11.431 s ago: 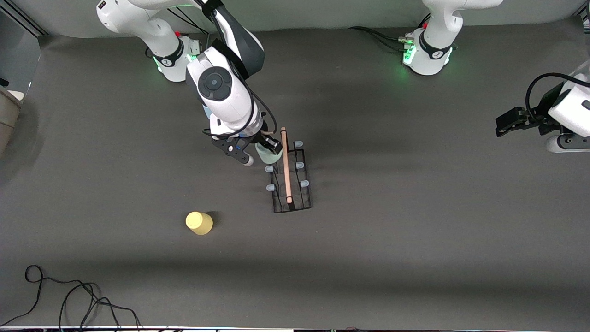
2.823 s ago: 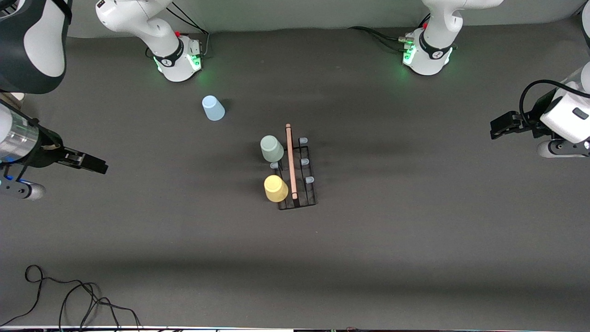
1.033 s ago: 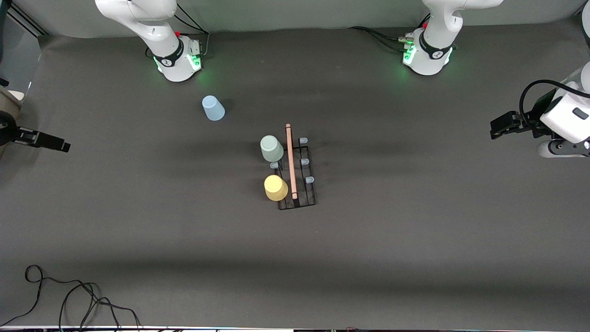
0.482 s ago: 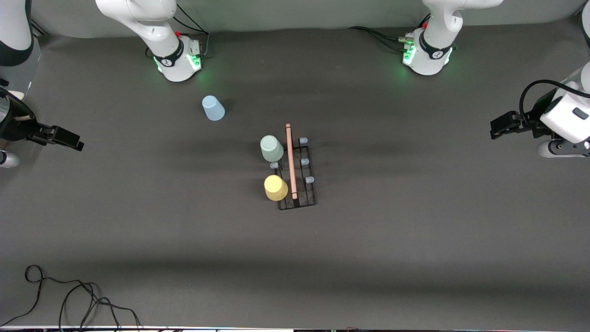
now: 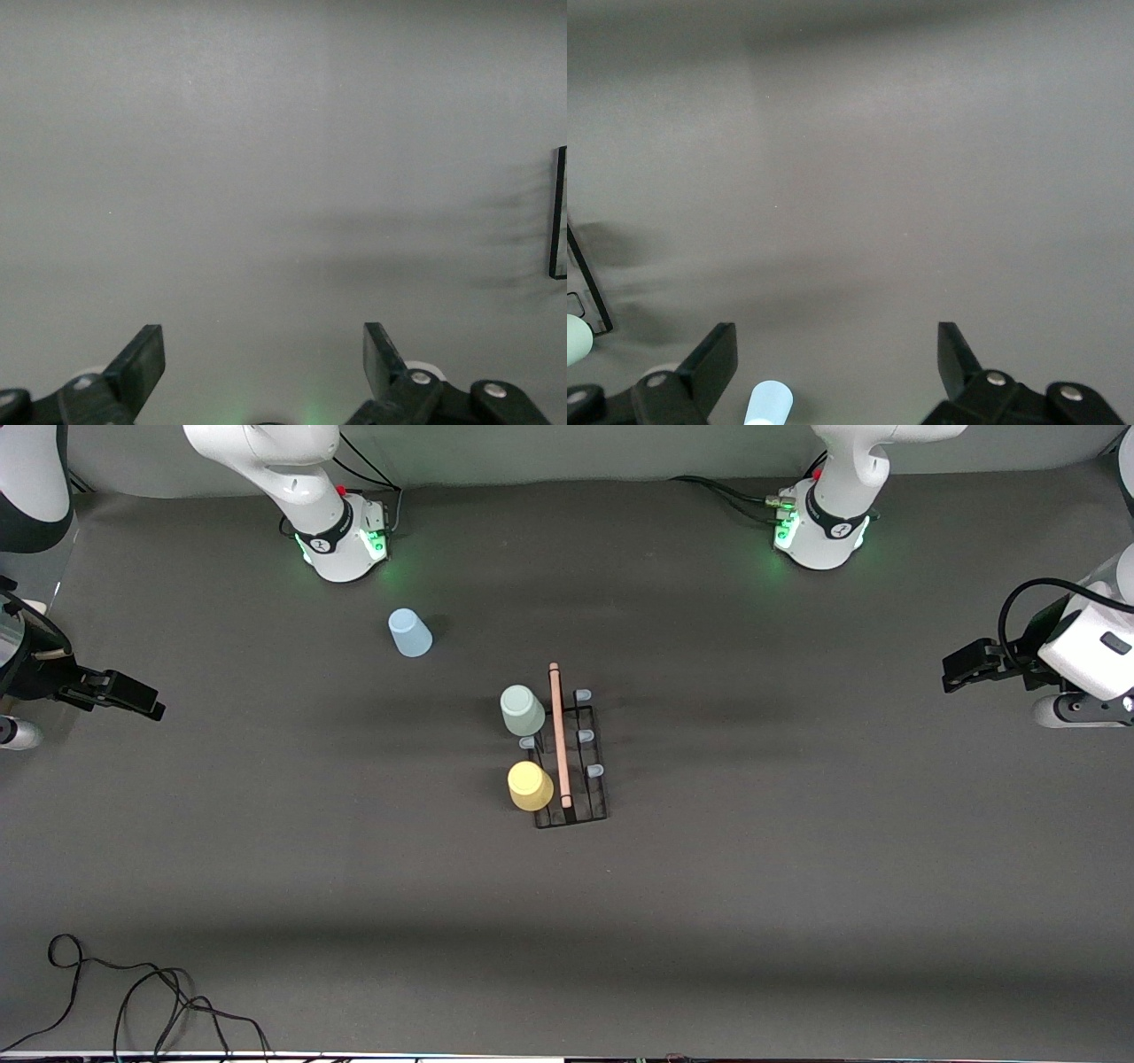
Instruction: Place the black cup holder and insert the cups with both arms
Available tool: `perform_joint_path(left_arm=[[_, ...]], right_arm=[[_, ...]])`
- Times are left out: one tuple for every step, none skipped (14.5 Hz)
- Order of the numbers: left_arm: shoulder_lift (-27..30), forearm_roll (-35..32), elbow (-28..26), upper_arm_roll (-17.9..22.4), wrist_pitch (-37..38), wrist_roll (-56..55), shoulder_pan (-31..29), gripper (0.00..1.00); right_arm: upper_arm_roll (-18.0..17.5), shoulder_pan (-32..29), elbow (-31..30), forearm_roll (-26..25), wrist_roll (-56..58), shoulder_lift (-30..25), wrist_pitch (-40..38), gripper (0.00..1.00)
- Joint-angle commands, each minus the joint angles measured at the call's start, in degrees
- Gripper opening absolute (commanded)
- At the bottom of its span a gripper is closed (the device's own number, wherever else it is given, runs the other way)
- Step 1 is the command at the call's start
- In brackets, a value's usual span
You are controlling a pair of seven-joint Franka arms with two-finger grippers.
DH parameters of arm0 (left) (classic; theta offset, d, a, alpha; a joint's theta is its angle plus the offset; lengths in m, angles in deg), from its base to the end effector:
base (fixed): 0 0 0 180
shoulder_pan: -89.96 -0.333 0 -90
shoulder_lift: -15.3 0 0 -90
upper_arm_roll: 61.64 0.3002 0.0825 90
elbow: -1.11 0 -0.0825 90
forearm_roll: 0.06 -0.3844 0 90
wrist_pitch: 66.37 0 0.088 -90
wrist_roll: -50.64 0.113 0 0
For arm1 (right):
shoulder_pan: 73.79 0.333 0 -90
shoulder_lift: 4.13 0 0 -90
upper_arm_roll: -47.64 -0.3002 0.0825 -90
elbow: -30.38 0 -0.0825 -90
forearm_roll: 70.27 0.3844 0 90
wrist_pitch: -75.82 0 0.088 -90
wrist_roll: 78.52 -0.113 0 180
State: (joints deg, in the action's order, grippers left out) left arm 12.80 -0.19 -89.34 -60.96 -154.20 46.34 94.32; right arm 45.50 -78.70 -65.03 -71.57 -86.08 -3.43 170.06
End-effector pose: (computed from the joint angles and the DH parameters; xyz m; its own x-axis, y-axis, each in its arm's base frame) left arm 0.5601 -0.0359 0.5715 0.9960 0.0112 -0.0888 0.0104 -0.9999 -0.0095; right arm 0.5606 -0.0296 0.5575 0.9837 -0.1776 -0.0294 -0.1769 -0.9839 0.0262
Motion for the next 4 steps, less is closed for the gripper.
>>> perform_joint_path(left_arm=[[0.8, 0.0, -0.4, 0.5, -0.1, 0.5, 0.5, 1.00], [0.8, 0.0, -0.4, 0.4, 0.0, 0.5, 0.6, 1.00], [0.8, 0.0, -0.4, 0.5, 0.0, 0.5, 0.6, 1.00], [0.8, 0.0, -0.4, 0.5, 0.0, 0.5, 0.6, 1.00]], right_arm=[[0.2, 0.3, -1.4, -0.7, 1.2, -1.1, 0.5, 1.00], [0.2, 0.3, -1.4, -0.7, 1.2, -1.2, 0.4, 1.00], [0.3, 0.3, -1.4, -0.7, 1.3, -1.2, 0.4, 1.00], [0.3, 0.3, -1.4, -0.7, 1.3, -1.2, 0.3, 1.00]])
